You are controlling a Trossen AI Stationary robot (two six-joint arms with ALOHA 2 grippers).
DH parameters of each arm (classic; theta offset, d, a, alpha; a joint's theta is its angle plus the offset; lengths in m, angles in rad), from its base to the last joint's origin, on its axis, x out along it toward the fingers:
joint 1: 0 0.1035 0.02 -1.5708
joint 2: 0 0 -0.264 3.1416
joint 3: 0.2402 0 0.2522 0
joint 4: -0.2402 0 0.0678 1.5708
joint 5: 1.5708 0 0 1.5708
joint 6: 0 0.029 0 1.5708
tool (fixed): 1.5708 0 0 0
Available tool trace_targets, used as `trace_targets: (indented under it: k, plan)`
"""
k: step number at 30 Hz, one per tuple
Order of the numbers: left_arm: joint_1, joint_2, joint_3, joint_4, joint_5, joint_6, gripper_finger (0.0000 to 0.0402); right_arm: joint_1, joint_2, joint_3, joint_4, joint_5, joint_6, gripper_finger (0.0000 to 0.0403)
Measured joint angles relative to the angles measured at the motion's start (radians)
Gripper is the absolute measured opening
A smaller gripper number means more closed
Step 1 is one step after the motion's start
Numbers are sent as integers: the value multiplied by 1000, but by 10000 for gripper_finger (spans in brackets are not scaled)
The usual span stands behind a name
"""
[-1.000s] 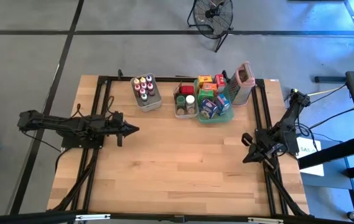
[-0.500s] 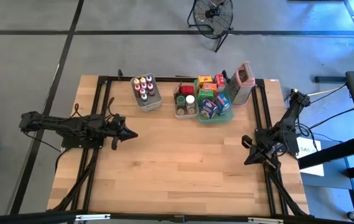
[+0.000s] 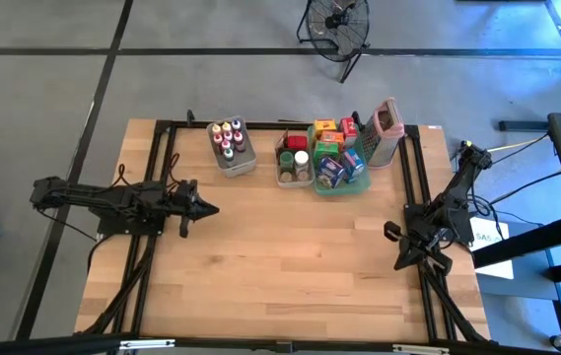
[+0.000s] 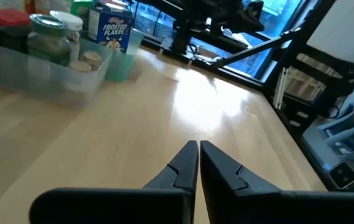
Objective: Pick & Place Kitchen Items
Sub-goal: Return to Home Position
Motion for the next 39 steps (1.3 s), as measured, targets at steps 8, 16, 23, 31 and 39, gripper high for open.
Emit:
trace_targets:
  k: [8,16,23,31,39]
  plan:
    - [0,0,0,4,-2,-5,16,0,0,0,-1,-10,0,3]
    - [0,0,0,7,-2,-5,10,0,0,0,-1,-11,0,3]
    - [0,0,0,7,-3,-5,16,0,0,0,-1,-11,0,3]
    - [0,0,0,7,-3,-5,14,0,0,0,-1,-10,0,3]
    - [0,0,0,7,-3,-5,13,0,0,0,-1,-10,0,3]
